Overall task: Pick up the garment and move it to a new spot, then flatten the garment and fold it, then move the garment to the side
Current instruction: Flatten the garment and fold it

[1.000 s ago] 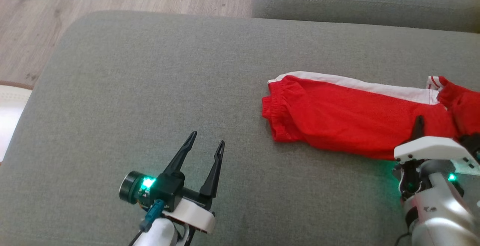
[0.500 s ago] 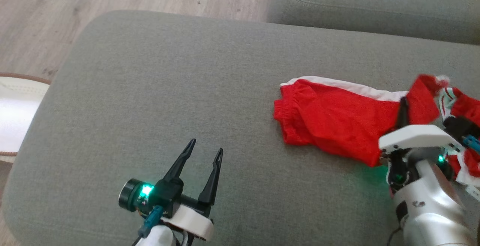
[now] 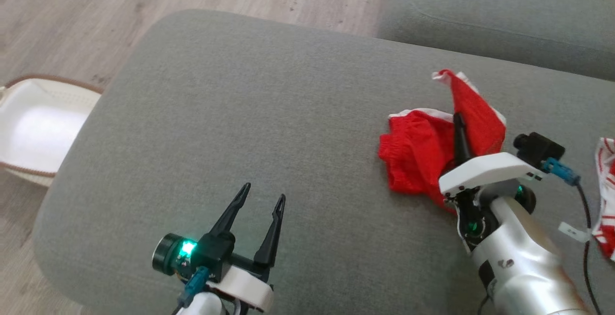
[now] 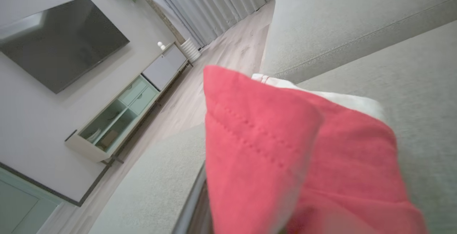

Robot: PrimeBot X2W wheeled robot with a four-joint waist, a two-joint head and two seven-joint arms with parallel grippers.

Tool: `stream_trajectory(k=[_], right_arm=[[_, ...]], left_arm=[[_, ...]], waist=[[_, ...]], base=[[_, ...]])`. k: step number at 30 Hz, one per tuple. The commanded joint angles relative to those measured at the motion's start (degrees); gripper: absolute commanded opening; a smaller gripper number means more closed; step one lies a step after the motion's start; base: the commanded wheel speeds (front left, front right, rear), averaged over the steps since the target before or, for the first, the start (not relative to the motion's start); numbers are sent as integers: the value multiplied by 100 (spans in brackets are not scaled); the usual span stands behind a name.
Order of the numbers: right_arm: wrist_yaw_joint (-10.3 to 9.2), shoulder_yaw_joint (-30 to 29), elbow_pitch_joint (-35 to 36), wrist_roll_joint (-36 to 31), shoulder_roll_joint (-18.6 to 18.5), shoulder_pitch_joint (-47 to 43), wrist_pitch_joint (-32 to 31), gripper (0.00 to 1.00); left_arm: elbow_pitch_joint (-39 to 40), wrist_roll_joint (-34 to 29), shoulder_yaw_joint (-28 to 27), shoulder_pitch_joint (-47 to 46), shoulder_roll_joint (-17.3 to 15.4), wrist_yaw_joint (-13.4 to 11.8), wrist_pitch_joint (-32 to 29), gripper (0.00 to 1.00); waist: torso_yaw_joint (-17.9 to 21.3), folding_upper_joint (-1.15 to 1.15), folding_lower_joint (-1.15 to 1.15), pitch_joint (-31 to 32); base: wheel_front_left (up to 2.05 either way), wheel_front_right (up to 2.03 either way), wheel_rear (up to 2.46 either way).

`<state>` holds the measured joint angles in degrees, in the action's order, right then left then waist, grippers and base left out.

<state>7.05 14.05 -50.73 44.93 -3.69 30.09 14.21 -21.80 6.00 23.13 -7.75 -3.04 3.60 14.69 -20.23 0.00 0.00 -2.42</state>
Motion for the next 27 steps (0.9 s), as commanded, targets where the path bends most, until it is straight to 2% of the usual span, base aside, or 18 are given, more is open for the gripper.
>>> stream_trajectory(k=[1, 10, 13, 15, 20, 27], right_arm=[[44, 186, 127, 25, 80, 278, 69, 0], [44, 501, -139, 115, 80, 422, 77, 0], [44, 777, -238, 197, 80, 391, 50, 0], [44, 942, -349, 211, 80, 399, 38, 100], [44, 1482, -414, 273, 80, 374, -35, 100], [44, 2363, -270, 616, 81, 117, -548, 100]], left_arm=[[176, 33, -186, -107, -30, 8, 30, 100], [157, 47, -183, -85, -19, -2, 30, 100], [142, 51, -186, -88, -16, -2, 30, 100], [128, 65, -193, -91, -14, -7, 30, 100], [140, 164, -211, -96, -4, -6, 30, 100], [124, 135, -252, -68, -5, -40, 30, 100]], waist=[[-83, 0, 0, -20], [-321, 0, 0, -60], [-367, 0, 0, -66], [-382, 0, 0, -73], [-371, 0, 0, -57], [-218, 0, 0, 31]], base=[[0, 0, 0], [0, 0, 0], [0, 0, 0], [0, 0, 0], [0, 0, 0], [0, 0, 0]])
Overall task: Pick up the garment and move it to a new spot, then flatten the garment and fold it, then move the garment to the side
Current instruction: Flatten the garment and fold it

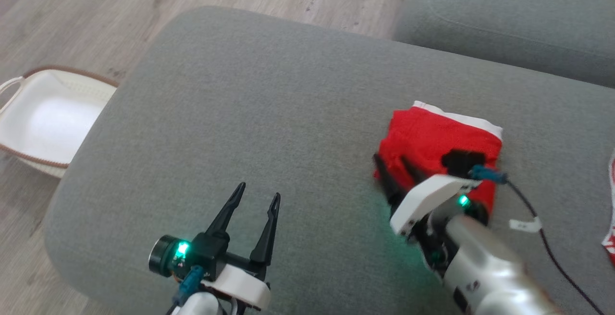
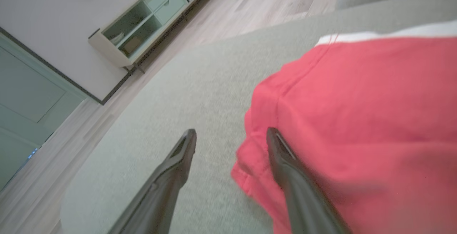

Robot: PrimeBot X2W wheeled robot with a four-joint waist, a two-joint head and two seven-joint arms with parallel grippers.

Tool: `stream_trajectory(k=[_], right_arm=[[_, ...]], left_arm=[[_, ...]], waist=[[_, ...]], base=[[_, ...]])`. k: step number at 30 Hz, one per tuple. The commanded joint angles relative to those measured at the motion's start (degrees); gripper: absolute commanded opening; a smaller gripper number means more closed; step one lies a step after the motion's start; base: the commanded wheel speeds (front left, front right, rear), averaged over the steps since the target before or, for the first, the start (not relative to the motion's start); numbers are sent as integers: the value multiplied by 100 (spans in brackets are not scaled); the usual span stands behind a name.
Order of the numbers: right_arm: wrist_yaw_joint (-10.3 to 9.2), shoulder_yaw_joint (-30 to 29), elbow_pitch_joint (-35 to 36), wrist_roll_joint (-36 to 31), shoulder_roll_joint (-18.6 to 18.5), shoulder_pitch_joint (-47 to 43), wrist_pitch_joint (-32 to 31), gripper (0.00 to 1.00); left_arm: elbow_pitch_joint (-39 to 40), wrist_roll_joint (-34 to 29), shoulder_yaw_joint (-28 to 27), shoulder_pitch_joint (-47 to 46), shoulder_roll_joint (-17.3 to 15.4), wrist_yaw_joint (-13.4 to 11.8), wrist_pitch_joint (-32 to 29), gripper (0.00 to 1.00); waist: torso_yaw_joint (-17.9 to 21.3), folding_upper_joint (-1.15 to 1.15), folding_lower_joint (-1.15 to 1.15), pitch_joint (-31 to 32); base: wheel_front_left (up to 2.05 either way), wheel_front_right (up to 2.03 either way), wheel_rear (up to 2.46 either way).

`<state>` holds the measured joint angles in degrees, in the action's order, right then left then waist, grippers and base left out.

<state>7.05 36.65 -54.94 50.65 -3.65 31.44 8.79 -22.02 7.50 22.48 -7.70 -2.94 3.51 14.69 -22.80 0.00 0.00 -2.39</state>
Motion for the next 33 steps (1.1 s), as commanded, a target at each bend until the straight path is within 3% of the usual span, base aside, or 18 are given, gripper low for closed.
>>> stream_trajectory(k=[1, 6, 13, 19, 23, 26, 28, 33], right_arm=[[44, 219, 177, 107, 77, -57, -100, 100], [44, 629, 286, 338, 77, -158, -369, 100], [44, 718, 454, 301, 35, -51, 49, 100], [44, 569, 571, -520, -408, 198, 578, 100], [44, -299, 1009, -1416, -615, 115, 616, 100], [44, -1253, 1542, -2565, -713, -245, 618, 100], [44, -2233, 2096, -3422, -464, -851, 619, 100], [44, -2947, 2770, -4248, -102, -1621, 619, 100]], left_arm=[[145, -19, -195, -63, -18, -33, 30, 100], [164, -27, -259, -32, -45, -42, 30, 100], [263, -29, -372, -4, -93, -74, 30, 100], [597, 5, -628, -52, -126, -155, 30, 100], [957, 60, -892, -46, -111, -226, 30, 100], [1143, 91, -1081, -23, -93, -267, 30, 100], [1276, 131, -1238, -23, -70, -274, 30, 100], [1294, 276, -1429, 87, -29, -212, 30, 100]], waist=[[78, 0, 0, 47], [365, 0, 0, 149], [888, 0, 0, 215], [1478, 0, 0, 222], [1853, 0, 0, 207], [2078, 0, 0, 186], [2219, 0, 0, 185], [2386, 0, 0, 193]], base=[[0, 0, 0], [0, 0, 0], [0, 0, 0], [0, 0, 0], [0, 0, 0], [0, 0, 0], [0, 0, 0], [0, 0, 0]])
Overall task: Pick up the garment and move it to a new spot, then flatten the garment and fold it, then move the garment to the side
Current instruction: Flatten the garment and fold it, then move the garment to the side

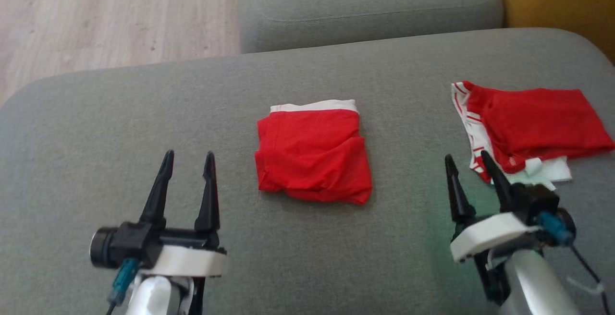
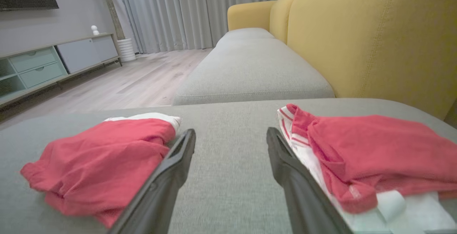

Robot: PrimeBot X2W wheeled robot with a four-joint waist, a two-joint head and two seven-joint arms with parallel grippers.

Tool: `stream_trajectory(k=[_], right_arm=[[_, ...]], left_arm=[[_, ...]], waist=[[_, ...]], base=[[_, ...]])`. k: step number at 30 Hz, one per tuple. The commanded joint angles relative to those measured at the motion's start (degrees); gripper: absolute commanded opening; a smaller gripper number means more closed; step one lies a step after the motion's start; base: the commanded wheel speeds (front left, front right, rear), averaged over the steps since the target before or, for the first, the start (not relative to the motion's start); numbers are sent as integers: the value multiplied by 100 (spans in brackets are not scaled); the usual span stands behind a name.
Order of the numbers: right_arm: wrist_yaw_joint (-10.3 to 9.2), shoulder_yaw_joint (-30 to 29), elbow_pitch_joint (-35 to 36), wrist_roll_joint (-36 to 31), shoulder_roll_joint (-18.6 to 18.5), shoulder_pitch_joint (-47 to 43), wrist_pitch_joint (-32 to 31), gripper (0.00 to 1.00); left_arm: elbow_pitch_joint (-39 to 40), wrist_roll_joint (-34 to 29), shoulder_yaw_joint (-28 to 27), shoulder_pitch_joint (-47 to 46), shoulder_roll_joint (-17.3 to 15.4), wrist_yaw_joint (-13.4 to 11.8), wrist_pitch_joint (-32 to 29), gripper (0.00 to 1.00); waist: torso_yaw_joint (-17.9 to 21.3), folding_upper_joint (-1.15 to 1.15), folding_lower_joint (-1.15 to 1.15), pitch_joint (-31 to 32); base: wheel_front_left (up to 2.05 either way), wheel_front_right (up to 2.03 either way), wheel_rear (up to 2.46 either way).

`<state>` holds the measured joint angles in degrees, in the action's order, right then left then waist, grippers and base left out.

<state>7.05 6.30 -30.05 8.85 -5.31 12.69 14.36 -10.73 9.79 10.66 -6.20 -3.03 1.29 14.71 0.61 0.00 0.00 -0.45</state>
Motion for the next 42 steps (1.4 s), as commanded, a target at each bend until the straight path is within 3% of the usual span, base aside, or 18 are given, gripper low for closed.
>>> stream_trajectory(k=[1, 8, 19, 28, 42], right_arm=[[44, 32, 378, -149, 108, 152, 62, 100], [44, -281, 763, -427, 237, -325, 63, 100], [44, -325, 580, -455, 242, -121, 63, 100], [44, -259, -171, -466, 243, 695, -222, 100], [44, -113, -1966, 445, 243, 1598, -1092, 100]], left_arm=[[136, 66, -277, -33, -14, 20, 29, 100], [23, 41, -275, 132, 10, 121, 29, 100], [-31, 5, -12, 22, 14, 153, 29, 100], [-266, 37, 185, -151, 14, 182, 29, 100], [-363, 172, 557, -337, 15, 117, 29, 100]], waist=[[71, 0, 0, -5], [27, 0, 0, -30], [-343, 0, 0, -198], [-938, 0, 0, -586], [-1771, 0, 0, -856]], base=[[0, 0, 0], [0, 0, 0], [0, 0, 0], [0, 0, 0], [0, 0, 0]])
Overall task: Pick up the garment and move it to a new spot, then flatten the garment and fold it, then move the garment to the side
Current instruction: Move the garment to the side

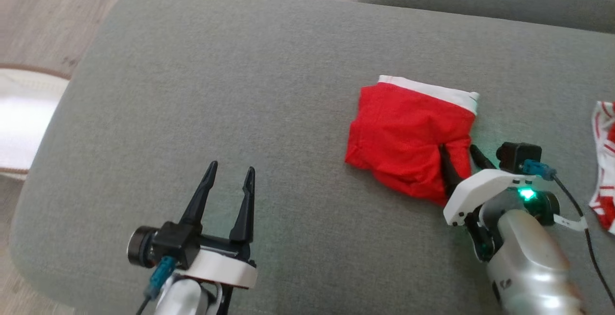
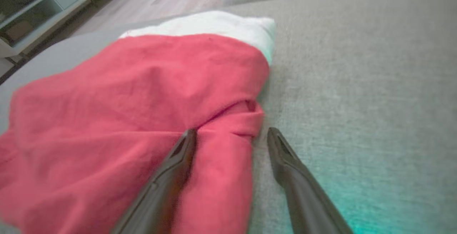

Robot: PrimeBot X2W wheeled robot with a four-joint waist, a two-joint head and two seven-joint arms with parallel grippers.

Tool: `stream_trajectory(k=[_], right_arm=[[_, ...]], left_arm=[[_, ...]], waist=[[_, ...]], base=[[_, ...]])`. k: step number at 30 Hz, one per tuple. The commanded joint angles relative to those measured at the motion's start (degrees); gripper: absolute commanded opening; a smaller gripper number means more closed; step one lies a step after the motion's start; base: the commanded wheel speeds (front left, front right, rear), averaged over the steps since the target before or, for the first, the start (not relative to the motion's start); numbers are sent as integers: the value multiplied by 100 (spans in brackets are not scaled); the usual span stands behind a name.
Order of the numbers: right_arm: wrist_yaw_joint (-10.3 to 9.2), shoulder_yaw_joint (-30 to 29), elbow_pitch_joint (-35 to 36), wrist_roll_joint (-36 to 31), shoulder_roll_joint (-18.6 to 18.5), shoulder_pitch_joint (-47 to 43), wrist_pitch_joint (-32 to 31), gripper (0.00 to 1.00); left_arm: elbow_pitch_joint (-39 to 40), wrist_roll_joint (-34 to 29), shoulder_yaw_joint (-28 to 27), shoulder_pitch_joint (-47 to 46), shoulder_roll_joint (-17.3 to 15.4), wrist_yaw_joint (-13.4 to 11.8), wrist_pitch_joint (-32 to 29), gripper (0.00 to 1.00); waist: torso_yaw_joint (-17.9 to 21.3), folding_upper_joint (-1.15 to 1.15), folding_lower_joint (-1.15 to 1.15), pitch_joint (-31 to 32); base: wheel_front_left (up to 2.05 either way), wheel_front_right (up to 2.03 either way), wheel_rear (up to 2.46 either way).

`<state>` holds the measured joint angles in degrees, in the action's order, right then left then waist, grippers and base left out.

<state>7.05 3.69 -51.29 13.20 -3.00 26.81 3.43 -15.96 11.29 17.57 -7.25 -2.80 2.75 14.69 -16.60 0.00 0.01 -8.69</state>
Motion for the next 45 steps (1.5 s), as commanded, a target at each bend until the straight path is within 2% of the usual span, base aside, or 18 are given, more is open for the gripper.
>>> stream_trajectory(k=[1, 4, 5, 6, 7, 15, 19, 23, 28, 32, 39, 45], right_arm=[[44, 189, 25, 65, 12, 221, -58, 100], [44, 368, -261, 183, 12, 340, -108, 100], [44, 444, -336, 187, 12, 378, -109, 62], [44, 519, -396, 165, 12, 420, -87, 6], [44, 620, -446, 118, 12, 460, -66, 0], [44, 955, -703, -474, -45, 816, 321, 0], [44, 1319, -678, -864, -220, 993, 448, 0], [44, 1770, -586, -970, -434, 1144, 382, 0], [44, 2517, -237, -863, -1142, 1374, 236, 0], [44, 3053, 130, -508, -1916, 1453, 61, 0], [44, 3649, 637, 419, -3255, 1354, -344, 0], [44, 3856, 772, 687, -4136, 1491, -526, 0]], left_arm=[[152, 22, -115, -234, -9, -37, 30, 100], [125, 18, -79, -242, -8, -54, 30, 100], [116, 14, -76, -244, -8, -56, 30, 100], [107, 10, -79, -245, -8, -59, 30, 100], [98, 5, -86, -247, -8, -63, 30, 100], [110, -186, -74, -252, -8, -25, 30, 100], [221, -209, -38, -277, -8, -63, 30, 100], [275, -227, -37, -277, -8, -81, 30, 100], [289, -215, -28, -263, -8, -76, 30, 100], [291, -231, -16, -281, -8, -62, 30, 100], [299, -263, -45, -440, -8, -16, 30, 100], [284, -312, -85, -584, -8, 57, 30, 100]], waist=[[-80, 0, -1, -38], [-132, 0, -1, -56], [-137, 0, -1, -57], [-135, 0, -1, -59], [-126, 0, -1, -59], [274, 0, -1, 81], [607, 0, -1, 164], [881, 0, -1, 192], [1264, 0, -1, 162], [1453, 0, -1, 61], [1541, 0, -1, -240], [1513, 0, -1, -559]], base=[[0, 0, 0], [0, 0, 0], [0, 0, 0], [0, 0, 0], [0, 0, 0], [0, 0, 0], [0, 0, 0], [0, 0, 0], [0, 0, 0], [0, 0, 0], [0, 0, 0], [0, 0, 0]])
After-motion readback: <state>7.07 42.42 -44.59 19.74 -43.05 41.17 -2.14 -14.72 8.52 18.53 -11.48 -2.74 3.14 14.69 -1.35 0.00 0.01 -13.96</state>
